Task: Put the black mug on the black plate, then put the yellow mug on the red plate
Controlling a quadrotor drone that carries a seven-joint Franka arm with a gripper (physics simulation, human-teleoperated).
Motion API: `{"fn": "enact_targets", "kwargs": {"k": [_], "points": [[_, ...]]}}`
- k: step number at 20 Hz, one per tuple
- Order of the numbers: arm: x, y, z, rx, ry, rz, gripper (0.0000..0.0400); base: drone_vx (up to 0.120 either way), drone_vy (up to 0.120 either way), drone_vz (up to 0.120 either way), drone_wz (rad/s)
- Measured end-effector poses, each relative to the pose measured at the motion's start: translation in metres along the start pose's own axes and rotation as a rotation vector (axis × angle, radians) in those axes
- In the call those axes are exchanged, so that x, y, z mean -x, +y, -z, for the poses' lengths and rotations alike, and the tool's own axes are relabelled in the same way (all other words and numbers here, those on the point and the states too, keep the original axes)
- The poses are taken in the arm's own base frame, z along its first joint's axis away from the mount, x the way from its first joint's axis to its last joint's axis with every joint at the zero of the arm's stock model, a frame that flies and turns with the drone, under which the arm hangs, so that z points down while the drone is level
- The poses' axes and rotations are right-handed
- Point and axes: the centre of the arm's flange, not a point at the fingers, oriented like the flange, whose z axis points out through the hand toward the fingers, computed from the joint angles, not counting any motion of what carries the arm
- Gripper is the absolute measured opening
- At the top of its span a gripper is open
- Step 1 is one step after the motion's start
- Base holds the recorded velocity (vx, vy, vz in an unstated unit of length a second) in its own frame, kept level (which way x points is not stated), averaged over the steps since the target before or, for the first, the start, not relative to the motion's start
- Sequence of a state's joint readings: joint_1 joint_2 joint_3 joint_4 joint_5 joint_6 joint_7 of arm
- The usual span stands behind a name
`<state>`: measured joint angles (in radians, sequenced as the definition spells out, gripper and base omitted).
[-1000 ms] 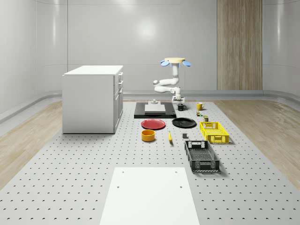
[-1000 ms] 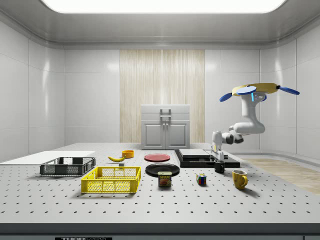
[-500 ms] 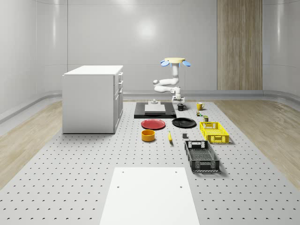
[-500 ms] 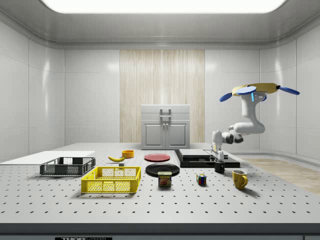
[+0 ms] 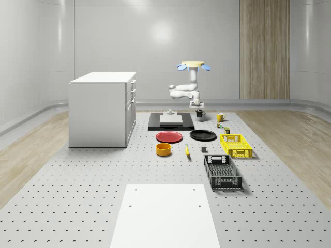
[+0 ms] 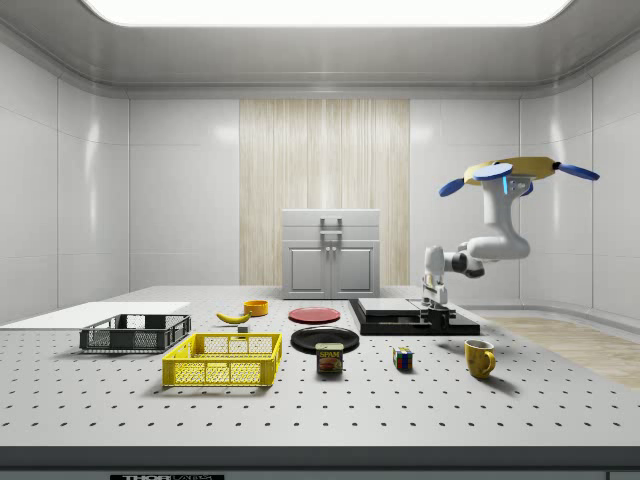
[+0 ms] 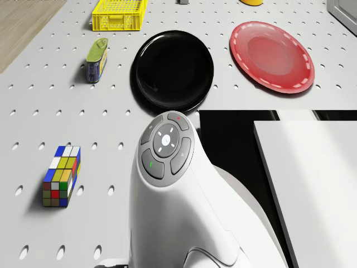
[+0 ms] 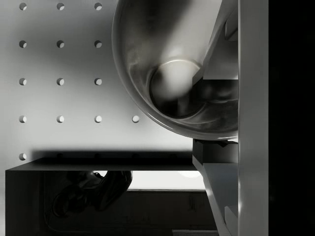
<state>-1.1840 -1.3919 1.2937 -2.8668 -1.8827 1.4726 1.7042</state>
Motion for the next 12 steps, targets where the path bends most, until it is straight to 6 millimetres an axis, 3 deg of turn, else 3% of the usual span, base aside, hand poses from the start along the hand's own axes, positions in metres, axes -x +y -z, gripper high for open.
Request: {"fn": "enact_targets", "kwargs": {"k": [7,9,12], "points": [[0.0,0.0,0.0059,0.0,0.0,0.0,0.01,0.006,0.0,0.12,0.0],[0.0,0.0,0.0064,0.0,0.0,0.0,0.01,0.12,0.0,0.1,0.0],[0.0,0.0,0.0069,0.0,0.0,0.0,0.01,0.12,0.0,0.0,0.0]]}}
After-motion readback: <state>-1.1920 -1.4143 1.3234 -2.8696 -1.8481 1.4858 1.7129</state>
